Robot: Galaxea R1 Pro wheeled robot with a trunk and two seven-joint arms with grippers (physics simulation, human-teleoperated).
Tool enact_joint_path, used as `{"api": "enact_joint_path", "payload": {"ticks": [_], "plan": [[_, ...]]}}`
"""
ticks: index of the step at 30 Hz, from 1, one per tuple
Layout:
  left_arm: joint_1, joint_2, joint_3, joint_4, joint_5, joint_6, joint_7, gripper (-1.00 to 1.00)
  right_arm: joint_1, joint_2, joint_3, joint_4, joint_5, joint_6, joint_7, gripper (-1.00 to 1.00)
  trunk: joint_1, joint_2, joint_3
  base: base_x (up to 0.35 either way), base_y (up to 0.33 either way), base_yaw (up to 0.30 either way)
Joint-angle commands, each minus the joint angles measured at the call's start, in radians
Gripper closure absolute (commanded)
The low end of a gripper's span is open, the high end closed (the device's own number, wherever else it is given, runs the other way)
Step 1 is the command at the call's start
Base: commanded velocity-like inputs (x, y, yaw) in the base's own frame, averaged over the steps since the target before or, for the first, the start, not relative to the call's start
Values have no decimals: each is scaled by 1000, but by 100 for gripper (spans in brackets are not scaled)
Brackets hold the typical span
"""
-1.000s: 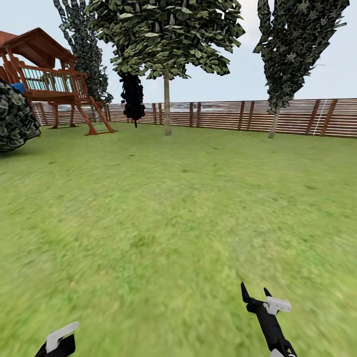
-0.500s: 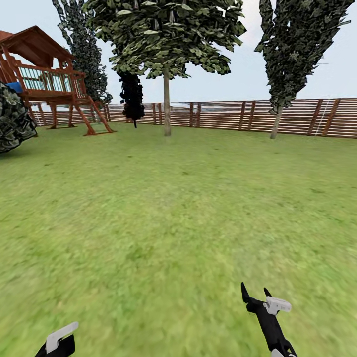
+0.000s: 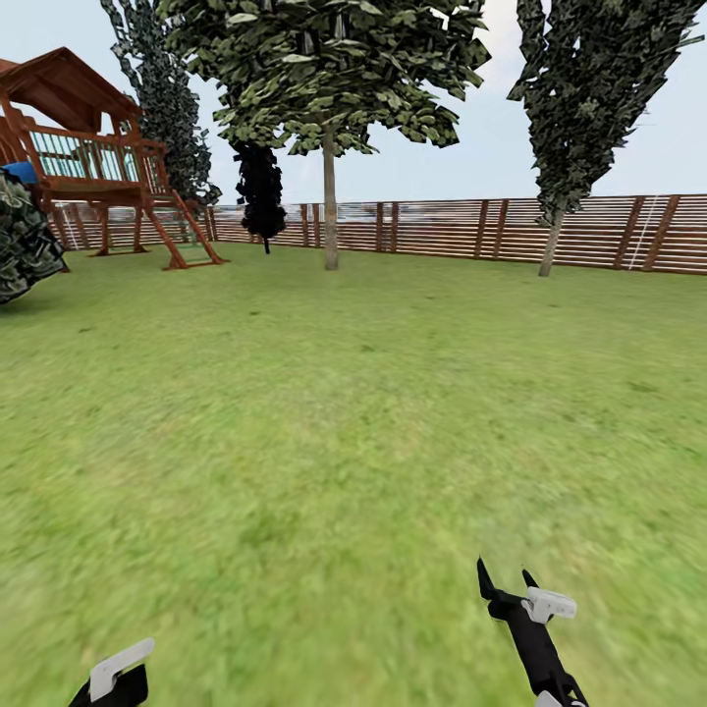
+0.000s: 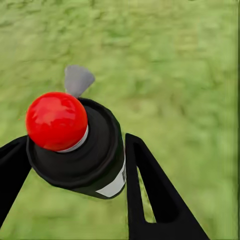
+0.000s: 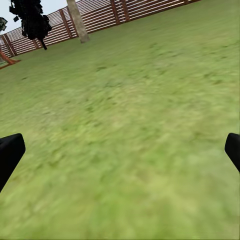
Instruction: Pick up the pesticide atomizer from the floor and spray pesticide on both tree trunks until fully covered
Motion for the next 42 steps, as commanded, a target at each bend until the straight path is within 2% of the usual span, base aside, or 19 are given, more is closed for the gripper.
{"api": "enact_joint_path", "payload": {"ticks": [1, 42], "plan": [[0, 0, 0, 0, 0, 0, 0, 100, 0, 0, 0, 0, 0, 0, 0, -100, 0, 0, 0, 331, 0, 0], [6, 0, 0, 0, 0, 0, 0, 100, 0, 0, 0, 0, 0, 0, 0, -100, 0, 0, 0, 331, 0, 0]]}}
